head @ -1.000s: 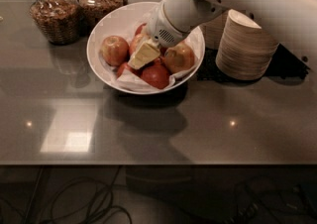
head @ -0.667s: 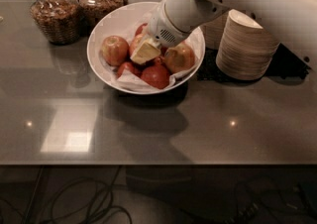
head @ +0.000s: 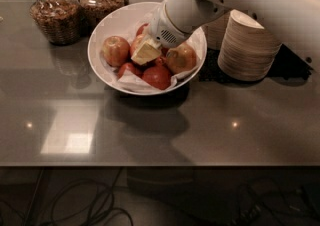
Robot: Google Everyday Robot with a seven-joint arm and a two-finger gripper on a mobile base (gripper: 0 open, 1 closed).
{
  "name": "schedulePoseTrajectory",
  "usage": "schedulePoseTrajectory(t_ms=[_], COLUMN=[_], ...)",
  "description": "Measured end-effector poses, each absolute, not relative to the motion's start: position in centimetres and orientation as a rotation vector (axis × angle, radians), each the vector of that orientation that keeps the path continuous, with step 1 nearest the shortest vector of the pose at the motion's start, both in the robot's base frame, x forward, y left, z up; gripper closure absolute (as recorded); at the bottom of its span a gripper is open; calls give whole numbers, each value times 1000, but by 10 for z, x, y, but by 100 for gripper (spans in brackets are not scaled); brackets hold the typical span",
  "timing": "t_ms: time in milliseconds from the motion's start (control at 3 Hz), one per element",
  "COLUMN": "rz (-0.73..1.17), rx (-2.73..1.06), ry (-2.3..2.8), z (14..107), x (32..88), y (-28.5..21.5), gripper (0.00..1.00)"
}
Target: Pick apple from white bowl
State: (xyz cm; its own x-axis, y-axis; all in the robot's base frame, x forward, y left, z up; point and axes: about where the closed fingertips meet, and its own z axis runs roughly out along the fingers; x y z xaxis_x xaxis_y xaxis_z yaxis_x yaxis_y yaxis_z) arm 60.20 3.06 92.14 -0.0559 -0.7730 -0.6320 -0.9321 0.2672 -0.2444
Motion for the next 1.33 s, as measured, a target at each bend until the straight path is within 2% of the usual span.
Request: schedulePoseTrajectory(t_ms=[333, 667, 1000, 1333], rz=[301, 305, 306, 306], rx=[-1543, -1544, -1548, -1548], ry=[1864, 1875, 1875, 1875], z=[921, 917, 918, 918], x=[602, 602, 602, 602], y=[31, 30, 30, 30], gripper=[82, 59, 62, 86])
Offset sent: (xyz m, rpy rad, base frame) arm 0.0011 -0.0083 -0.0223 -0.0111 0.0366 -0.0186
